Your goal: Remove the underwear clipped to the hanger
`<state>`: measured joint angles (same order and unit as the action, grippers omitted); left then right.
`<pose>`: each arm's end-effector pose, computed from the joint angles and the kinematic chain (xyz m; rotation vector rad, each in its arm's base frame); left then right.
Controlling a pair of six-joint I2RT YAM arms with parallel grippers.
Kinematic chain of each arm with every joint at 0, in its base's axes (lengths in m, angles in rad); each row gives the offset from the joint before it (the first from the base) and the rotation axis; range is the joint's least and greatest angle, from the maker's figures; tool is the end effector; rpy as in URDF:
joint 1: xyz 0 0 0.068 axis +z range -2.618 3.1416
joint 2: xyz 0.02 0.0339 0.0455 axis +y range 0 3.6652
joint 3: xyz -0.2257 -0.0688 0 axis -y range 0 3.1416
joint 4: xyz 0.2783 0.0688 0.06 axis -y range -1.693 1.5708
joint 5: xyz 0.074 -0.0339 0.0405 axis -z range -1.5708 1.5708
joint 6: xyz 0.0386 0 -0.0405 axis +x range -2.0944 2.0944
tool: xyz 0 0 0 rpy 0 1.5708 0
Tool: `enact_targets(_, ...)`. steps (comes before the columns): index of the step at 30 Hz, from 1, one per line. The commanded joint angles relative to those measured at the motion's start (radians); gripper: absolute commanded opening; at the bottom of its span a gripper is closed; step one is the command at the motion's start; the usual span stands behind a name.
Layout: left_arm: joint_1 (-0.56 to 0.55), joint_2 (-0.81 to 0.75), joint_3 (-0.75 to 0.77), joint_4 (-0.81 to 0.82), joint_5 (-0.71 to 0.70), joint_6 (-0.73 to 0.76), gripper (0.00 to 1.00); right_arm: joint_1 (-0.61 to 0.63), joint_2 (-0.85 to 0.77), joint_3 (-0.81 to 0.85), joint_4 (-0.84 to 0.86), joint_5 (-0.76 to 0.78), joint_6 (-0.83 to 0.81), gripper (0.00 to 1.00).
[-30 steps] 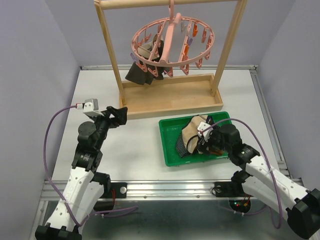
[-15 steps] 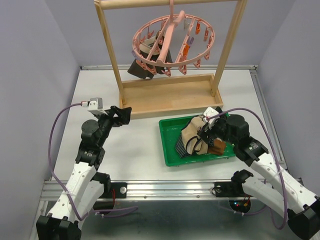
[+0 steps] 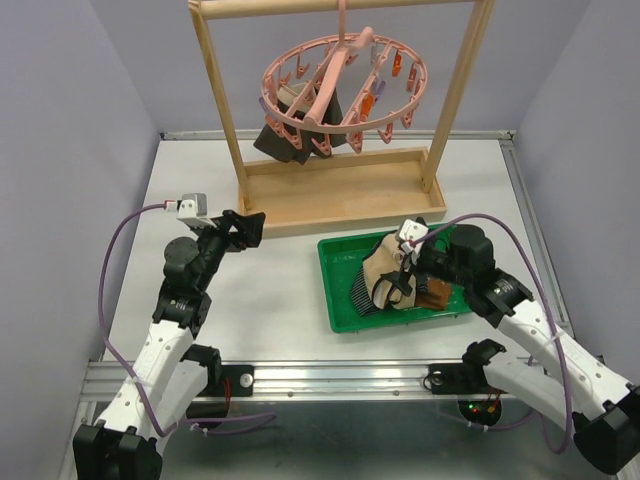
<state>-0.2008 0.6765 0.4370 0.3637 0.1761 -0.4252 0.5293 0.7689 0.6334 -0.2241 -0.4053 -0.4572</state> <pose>0.2336 -0.0544 0.2609 -0.0186 1.4801 -0.6374 0.2030 0.1364 0.2538 -1.1409 1.5498 0.4388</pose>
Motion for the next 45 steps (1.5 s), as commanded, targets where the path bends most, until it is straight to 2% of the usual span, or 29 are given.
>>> enact_targets(1, 0.0, -0.026, -0.001, 0.066, 0.013, -0.009, 0.99, -0.008, 0.055, 0.089, 0.038, -0.101, -0.034, 1.0)
enact_targets(35, 0.0, -0.195, -0.024, -0.06, -0.013, 0.028, 0.99, -0.006, 0.536, 0.368, 0.213, -0.211, -0.066, 1.0)
enact_targets(38, 0.0, -0.204, -0.024, -0.069, -0.015, 0.043, 0.99, 0.001, 0.589, 0.393, 0.284, -0.172, -0.018, 1.0)
enact_targets(45, 0.0, -0.23, -0.018, -0.098, -0.021, 0.072, 0.99, 0.023, 0.702, 0.479, 0.322, -0.09, 0.018, 1.0)
